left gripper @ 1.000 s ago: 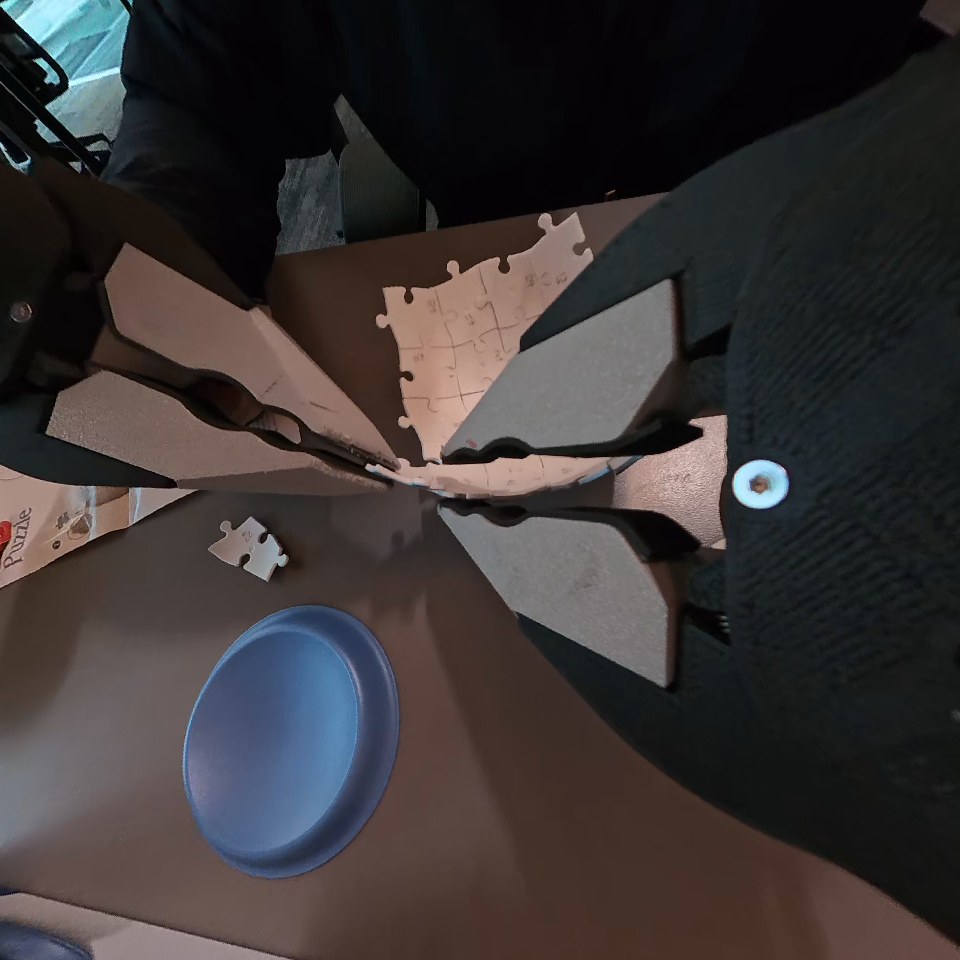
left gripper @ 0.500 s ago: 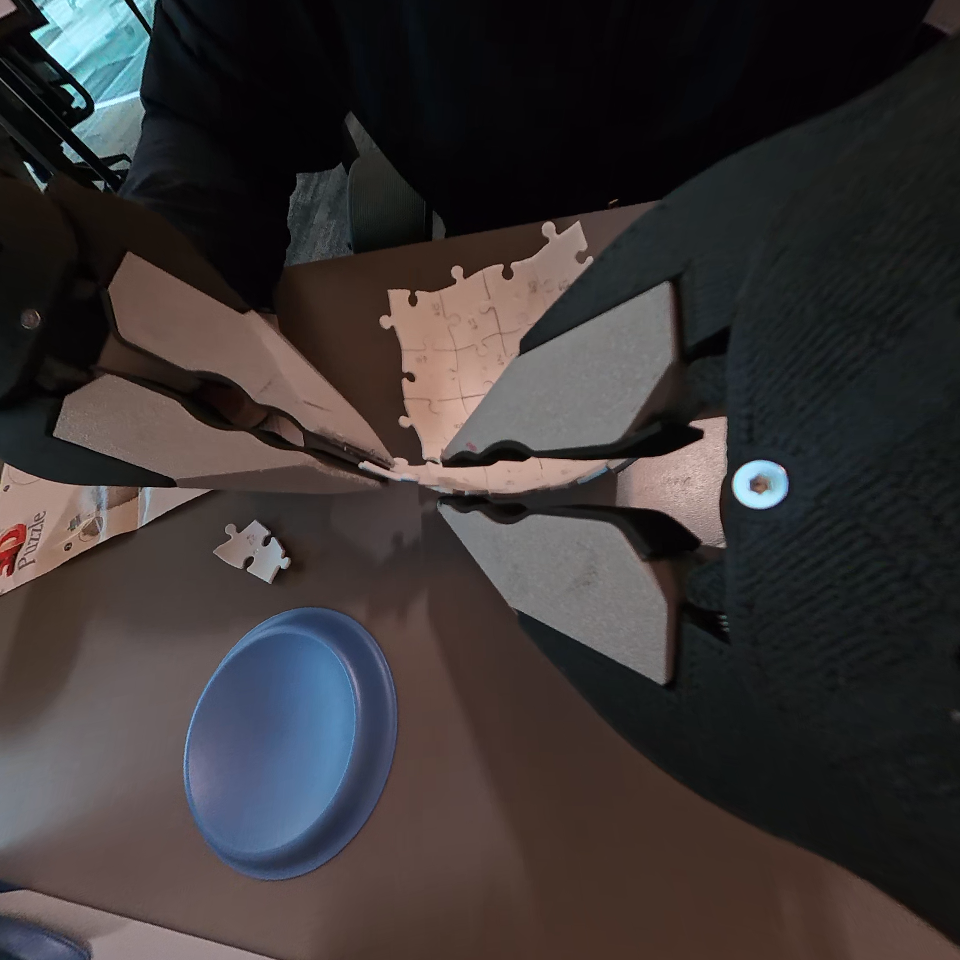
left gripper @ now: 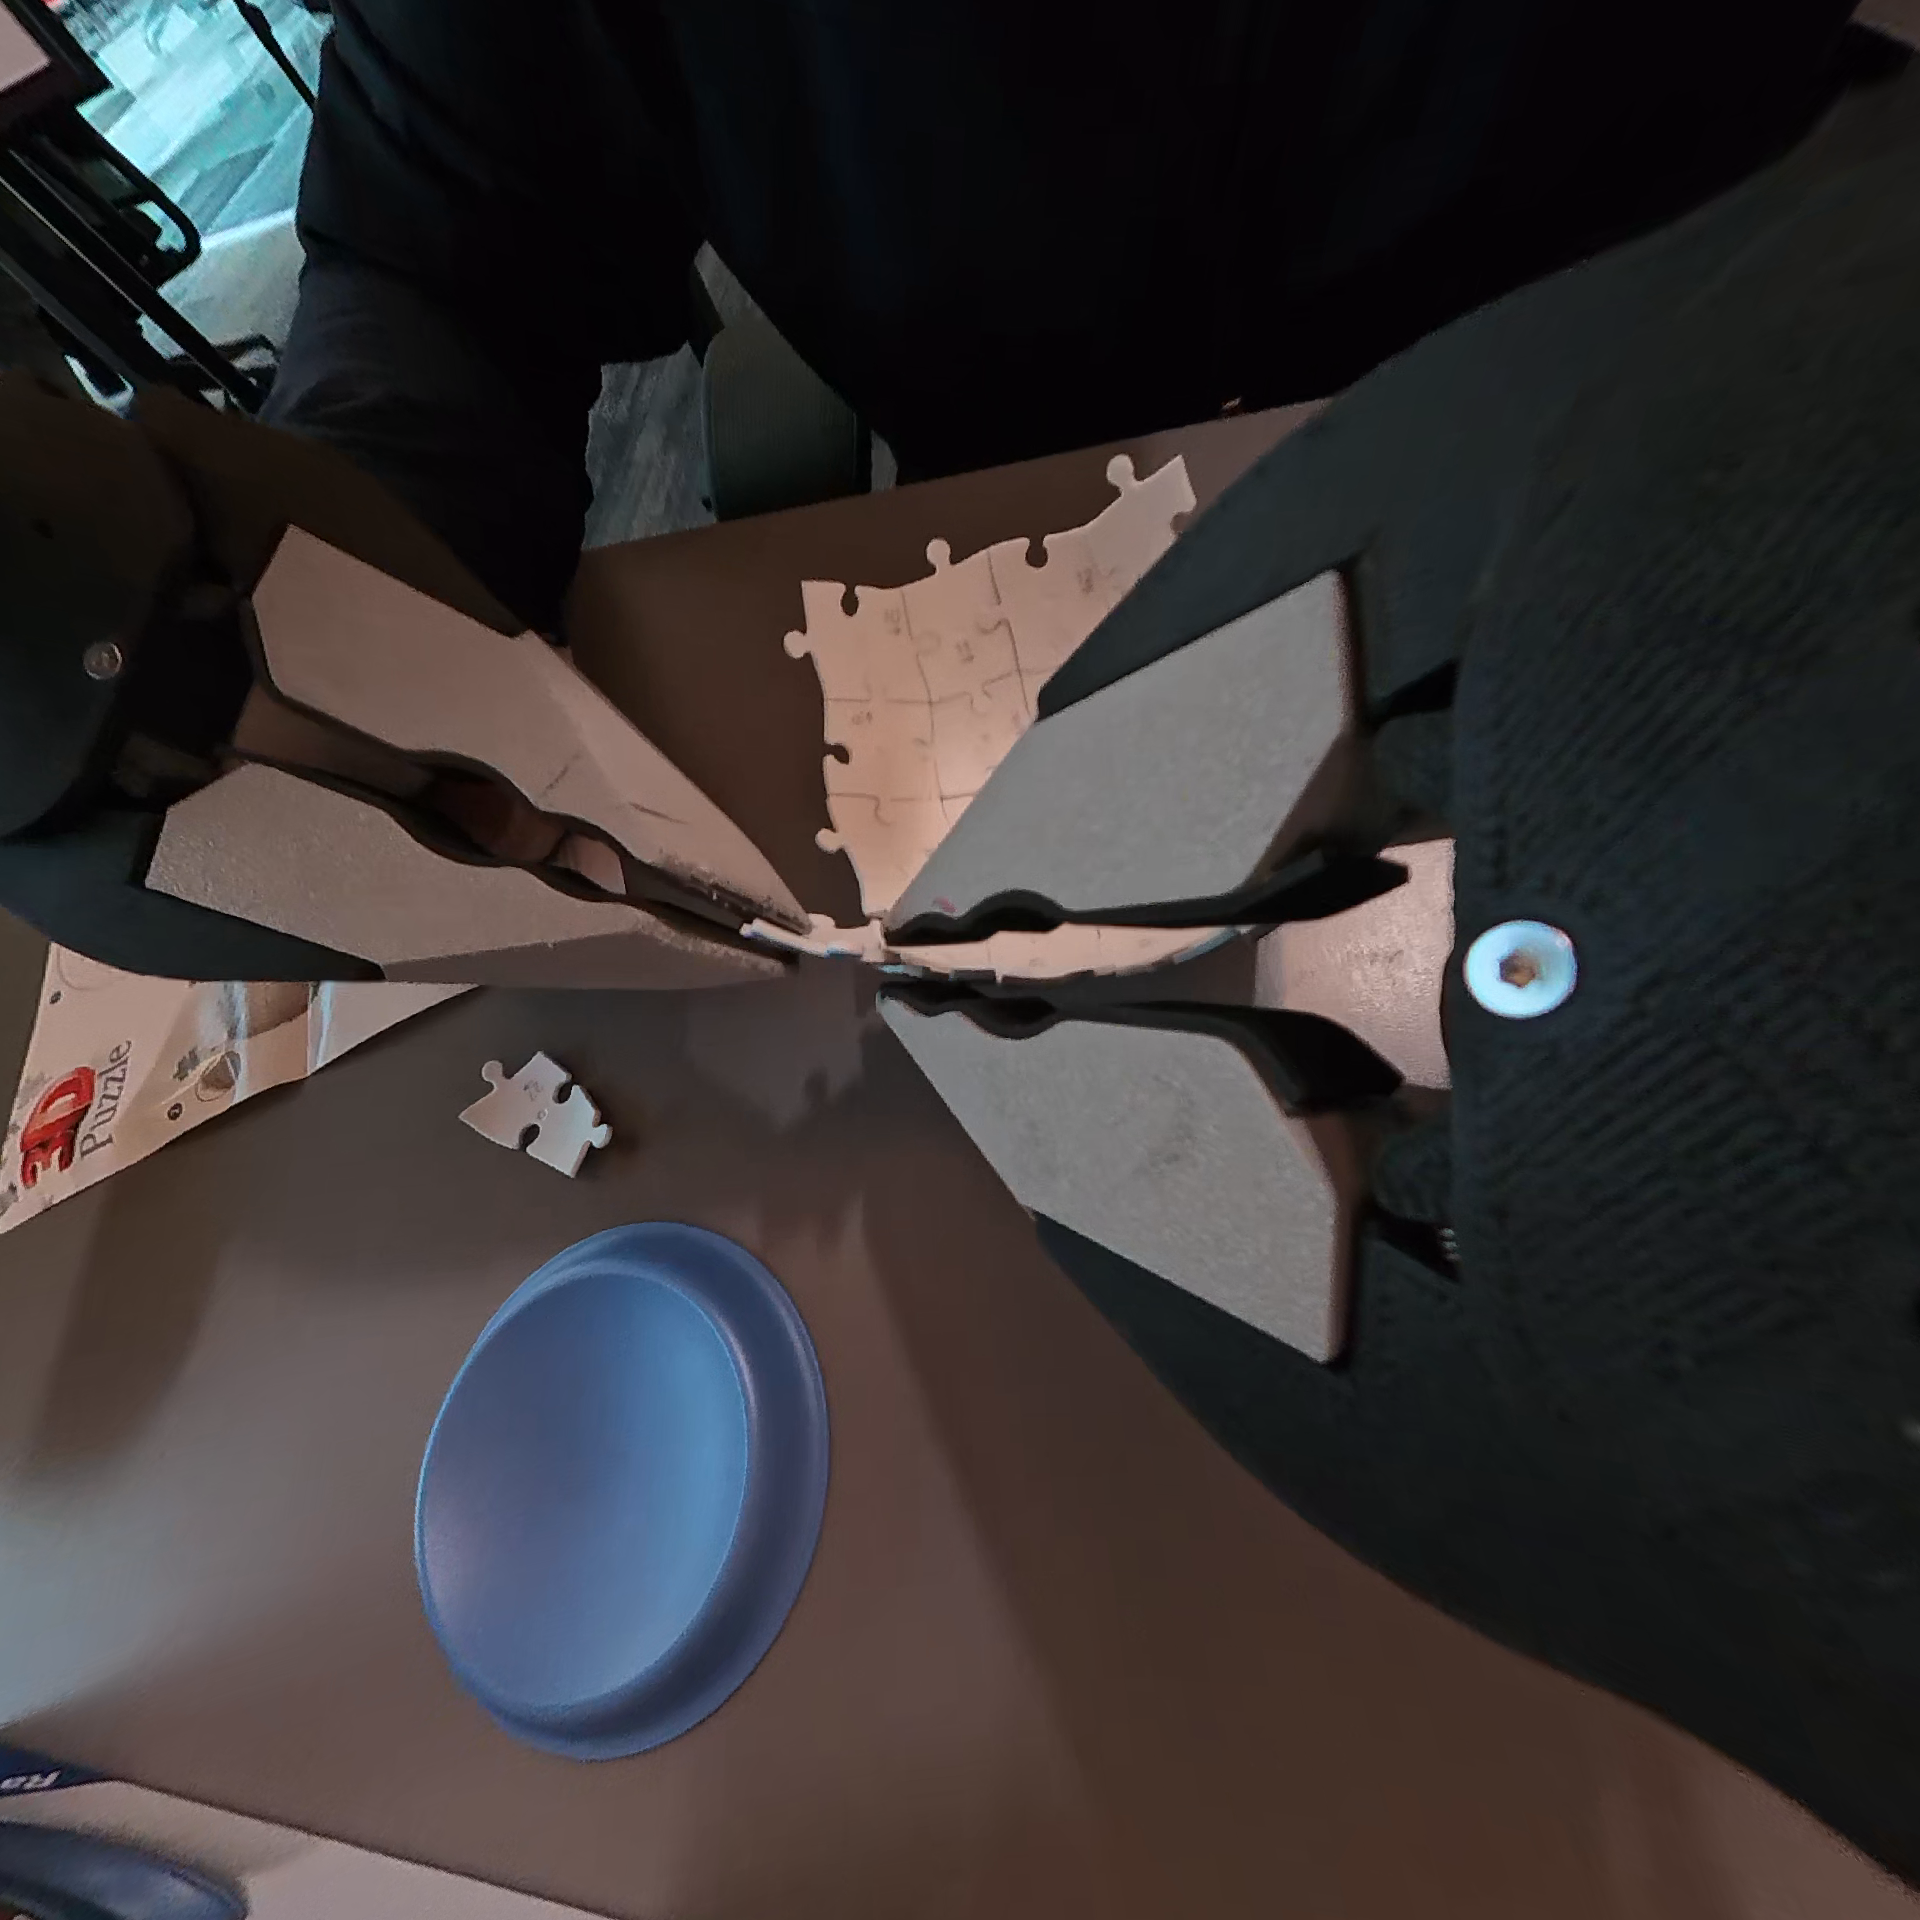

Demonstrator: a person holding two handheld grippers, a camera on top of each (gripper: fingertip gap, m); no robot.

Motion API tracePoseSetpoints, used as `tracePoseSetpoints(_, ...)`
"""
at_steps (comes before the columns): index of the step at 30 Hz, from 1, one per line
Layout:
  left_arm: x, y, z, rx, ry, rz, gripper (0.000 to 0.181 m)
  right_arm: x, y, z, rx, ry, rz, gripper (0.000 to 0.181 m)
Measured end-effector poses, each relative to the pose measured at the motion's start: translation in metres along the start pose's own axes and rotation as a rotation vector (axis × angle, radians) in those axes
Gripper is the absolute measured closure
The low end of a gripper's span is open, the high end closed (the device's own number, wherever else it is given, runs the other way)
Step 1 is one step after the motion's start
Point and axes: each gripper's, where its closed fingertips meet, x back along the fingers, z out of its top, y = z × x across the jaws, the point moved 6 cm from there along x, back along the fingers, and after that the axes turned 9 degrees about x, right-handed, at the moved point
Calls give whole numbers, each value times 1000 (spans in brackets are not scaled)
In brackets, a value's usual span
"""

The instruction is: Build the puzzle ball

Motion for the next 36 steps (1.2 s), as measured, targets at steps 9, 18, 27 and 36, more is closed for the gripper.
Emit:
tracePoseSetpoints(9, -1, -2, 0, 36, 10, -34, 178, 0, -1, 0, 16, -6, -5, 181)
tracePoseSetpoints(18, 0, -1, -1, 78, 20, -80, 173, 0, -1, 0, 37, -13, -20, 181)
tracePoseSetpoints(27, -1, -4, 0, 128, 31, -63, 178, 0, 0, 0, 47, -12, -30, 181)
tracePoseSetpoints(36, -4, -1, -2, 119, -13, -15, 181, -1, -1, -3, 36, -36, -13, 181)
